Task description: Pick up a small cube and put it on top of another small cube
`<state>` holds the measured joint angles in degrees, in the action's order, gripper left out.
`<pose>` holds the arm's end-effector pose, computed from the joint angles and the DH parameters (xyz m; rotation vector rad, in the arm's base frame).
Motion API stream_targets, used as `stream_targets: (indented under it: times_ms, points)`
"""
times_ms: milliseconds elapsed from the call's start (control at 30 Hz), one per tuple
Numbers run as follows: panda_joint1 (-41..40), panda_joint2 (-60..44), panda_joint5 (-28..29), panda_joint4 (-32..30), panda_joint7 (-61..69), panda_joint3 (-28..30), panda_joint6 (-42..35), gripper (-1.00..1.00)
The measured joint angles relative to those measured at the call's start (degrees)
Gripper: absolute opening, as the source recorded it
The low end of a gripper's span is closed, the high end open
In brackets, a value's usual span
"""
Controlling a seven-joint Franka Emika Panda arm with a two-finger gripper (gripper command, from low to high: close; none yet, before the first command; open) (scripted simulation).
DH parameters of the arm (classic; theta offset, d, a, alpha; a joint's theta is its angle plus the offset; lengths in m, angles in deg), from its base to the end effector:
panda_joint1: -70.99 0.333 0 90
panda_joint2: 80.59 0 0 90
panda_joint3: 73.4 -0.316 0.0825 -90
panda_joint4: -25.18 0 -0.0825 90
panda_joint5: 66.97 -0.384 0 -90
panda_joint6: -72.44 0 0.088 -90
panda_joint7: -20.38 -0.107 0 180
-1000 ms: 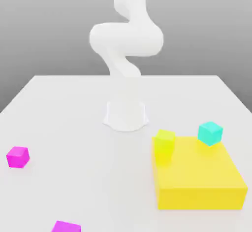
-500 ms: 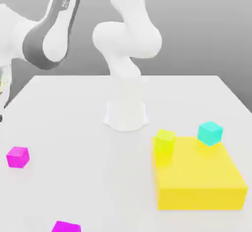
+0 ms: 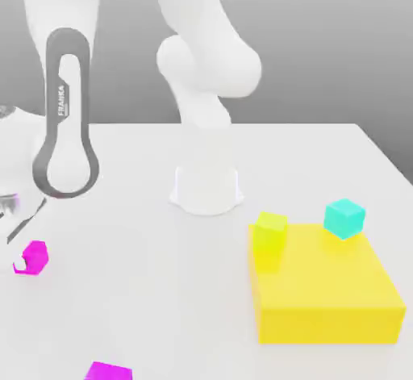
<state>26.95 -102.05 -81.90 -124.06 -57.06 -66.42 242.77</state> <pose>0.2470 -0.3425 0.1254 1.0044 -2.9762 0.0031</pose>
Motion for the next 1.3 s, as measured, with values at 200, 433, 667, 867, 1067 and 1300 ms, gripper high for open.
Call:
stream_targets:
  times_ms: [200,433,667,867,1067,1300]
  points:
    - [3.14,9.8,6.89,-2.18,-5.23,4.69,-7.57,-1.0]
    - [18.55,21.91,8.48,-4.54,-24.38,-2.48,-15.97,-1.0]
    - [30.2,32.45,4.99,-6.84,-44.33,-13.42,-23.25,-1.0]
    - [40.92,40.72,-0.13,-8.88,-59.99,-25.21,-29.08,-1.0]
    - [52.04,48.38,-6.05,-10.95,-75.12,-36.89,-34.5,-1.0]
    - [56.65,45.11,-8.49,-13.78,-84.72,-46.04,-28.62,-1.0]
